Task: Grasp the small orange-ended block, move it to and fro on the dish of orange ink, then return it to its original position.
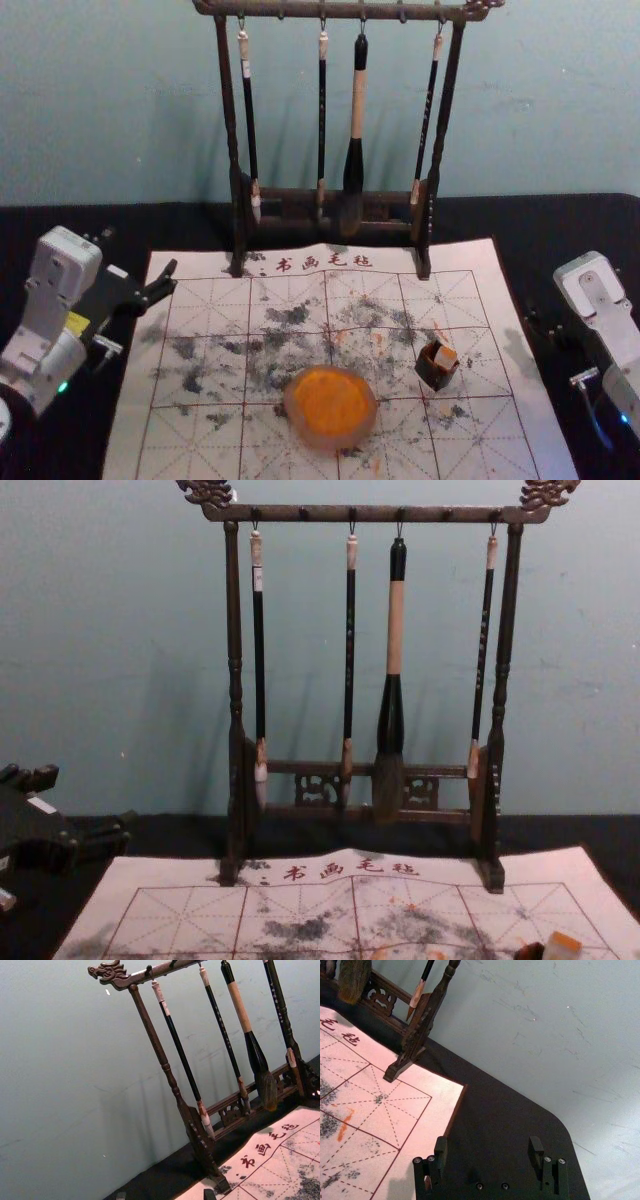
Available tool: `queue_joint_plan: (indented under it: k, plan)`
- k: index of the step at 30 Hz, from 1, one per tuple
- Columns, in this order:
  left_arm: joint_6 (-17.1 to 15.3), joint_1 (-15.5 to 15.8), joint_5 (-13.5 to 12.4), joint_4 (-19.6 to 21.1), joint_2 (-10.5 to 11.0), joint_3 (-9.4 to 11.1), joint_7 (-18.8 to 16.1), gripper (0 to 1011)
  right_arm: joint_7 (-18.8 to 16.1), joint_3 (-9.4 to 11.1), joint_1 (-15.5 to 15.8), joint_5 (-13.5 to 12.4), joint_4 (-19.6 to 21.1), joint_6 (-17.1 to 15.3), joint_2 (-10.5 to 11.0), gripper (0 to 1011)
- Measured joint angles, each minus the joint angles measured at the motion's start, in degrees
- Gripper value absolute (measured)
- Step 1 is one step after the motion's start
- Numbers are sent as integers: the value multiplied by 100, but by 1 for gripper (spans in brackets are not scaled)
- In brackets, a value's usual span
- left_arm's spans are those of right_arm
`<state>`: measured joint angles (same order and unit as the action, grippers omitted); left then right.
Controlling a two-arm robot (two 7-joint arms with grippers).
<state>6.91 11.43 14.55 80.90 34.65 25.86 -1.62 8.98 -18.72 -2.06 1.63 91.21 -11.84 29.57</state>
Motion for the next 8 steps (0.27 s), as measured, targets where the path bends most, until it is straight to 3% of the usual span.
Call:
queue_joint_plan:
  k: [8]
  plan:
    - [0, 0, 0, 0, 0, 0, 0, 1001, -2, -5, 0, 4, 4, 4, 4, 1000]
